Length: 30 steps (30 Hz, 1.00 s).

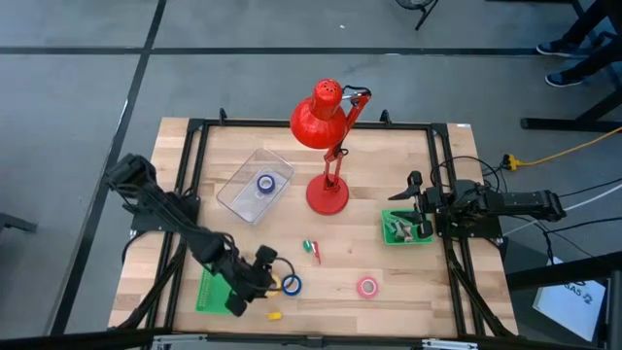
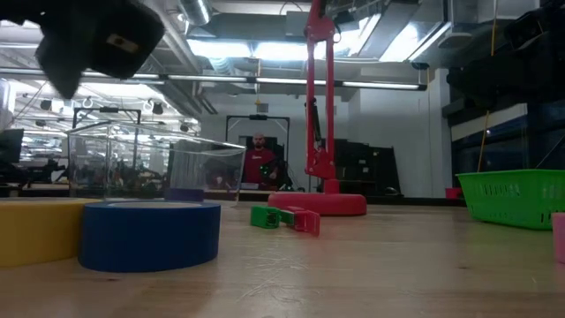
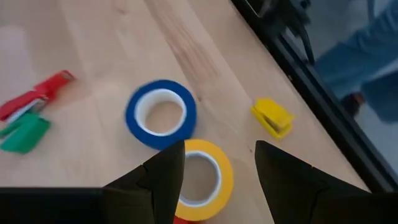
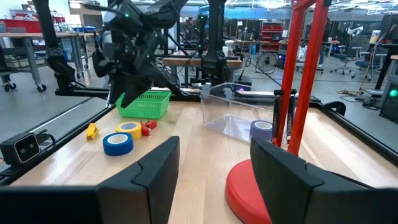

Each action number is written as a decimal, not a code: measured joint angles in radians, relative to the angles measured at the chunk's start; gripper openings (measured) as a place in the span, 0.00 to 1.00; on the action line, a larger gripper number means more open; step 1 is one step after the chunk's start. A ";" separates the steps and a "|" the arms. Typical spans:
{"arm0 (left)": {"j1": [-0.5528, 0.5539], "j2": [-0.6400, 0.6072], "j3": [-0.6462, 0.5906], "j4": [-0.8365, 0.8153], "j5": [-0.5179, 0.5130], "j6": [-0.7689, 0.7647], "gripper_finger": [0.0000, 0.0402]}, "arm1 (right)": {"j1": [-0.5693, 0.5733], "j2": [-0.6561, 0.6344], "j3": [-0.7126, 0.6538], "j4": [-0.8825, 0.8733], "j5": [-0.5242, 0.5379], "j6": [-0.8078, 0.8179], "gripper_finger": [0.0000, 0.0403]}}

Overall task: Pick and place Stapler, Stapler remover, tape
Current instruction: Put the yellow tape into the transparent bin

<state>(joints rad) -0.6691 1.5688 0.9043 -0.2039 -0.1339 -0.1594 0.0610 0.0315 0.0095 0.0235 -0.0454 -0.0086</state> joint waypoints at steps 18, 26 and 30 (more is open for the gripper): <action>0.064 0.166 0.011 0.002 0.134 -0.183 0.48 | 0.000 0.000 0.000 0.000 0.000 0.000 0.49; 0.056 0.219 0.041 -0.002 0.140 -0.207 0.36 | 0.000 0.000 0.000 0.000 0.000 0.000 0.49; 0.062 0.223 0.045 -0.011 0.158 -0.265 0.18 | 0.000 0.000 0.000 0.000 0.000 0.000 0.49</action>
<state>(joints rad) -0.6069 1.7923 0.9493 -0.2147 0.0242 -0.4245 0.0608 0.0315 0.0097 0.0235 -0.0452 -0.0086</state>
